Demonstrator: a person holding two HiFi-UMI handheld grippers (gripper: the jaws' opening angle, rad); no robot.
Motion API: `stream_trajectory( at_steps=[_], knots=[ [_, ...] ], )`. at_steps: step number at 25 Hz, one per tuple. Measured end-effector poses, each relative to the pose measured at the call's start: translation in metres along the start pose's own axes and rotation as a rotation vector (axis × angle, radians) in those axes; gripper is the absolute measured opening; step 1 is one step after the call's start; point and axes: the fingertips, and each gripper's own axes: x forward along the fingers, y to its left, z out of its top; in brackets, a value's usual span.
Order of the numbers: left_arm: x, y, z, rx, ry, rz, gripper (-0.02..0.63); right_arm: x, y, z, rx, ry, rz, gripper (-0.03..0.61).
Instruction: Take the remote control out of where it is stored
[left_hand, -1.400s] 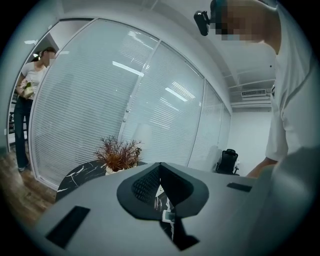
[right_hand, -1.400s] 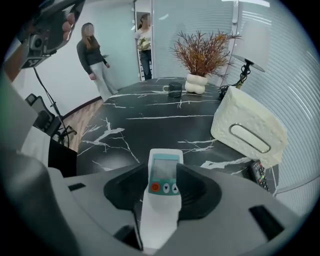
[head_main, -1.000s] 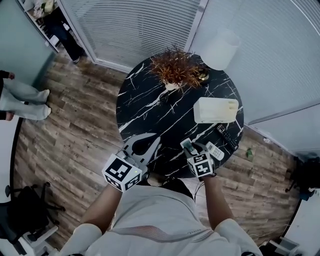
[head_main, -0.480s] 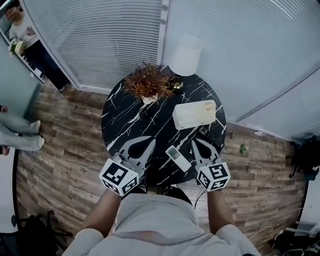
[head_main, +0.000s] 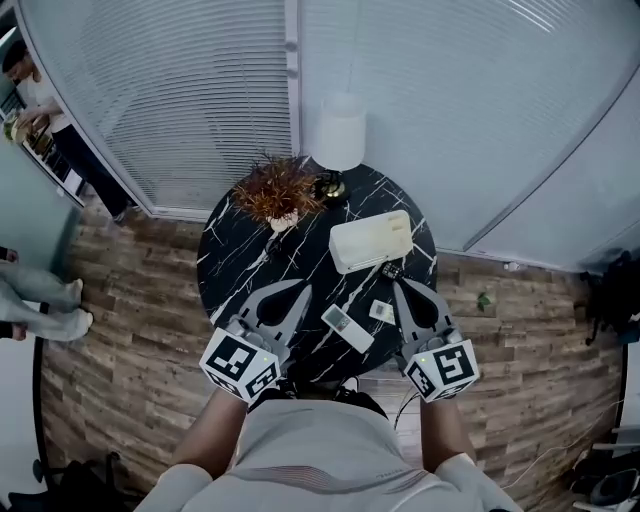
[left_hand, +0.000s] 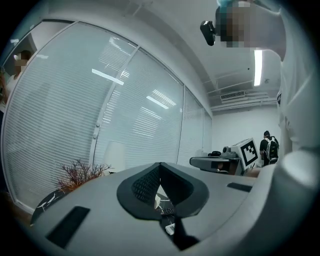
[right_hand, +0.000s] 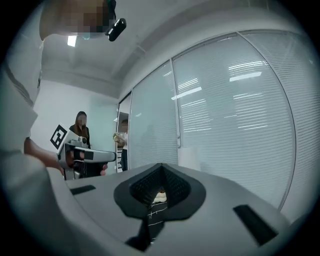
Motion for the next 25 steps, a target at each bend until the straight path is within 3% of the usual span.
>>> stream_trajectory(
  at_steps=[11, 25],
  knots=[
    [0.002, -0.009, 0.003, 0.011, -0.010, 0.001, 0.009, -0.019, -0.018, 0.018, -0.024, -0.022, -0.068, 0.011],
    [0.006, -0.009, 0.000, 0.013, 0.002, -0.017, 0.009, -0.006, -0.020, 0.015, -0.002, -0.013, -0.073, 0.012]
  ],
)
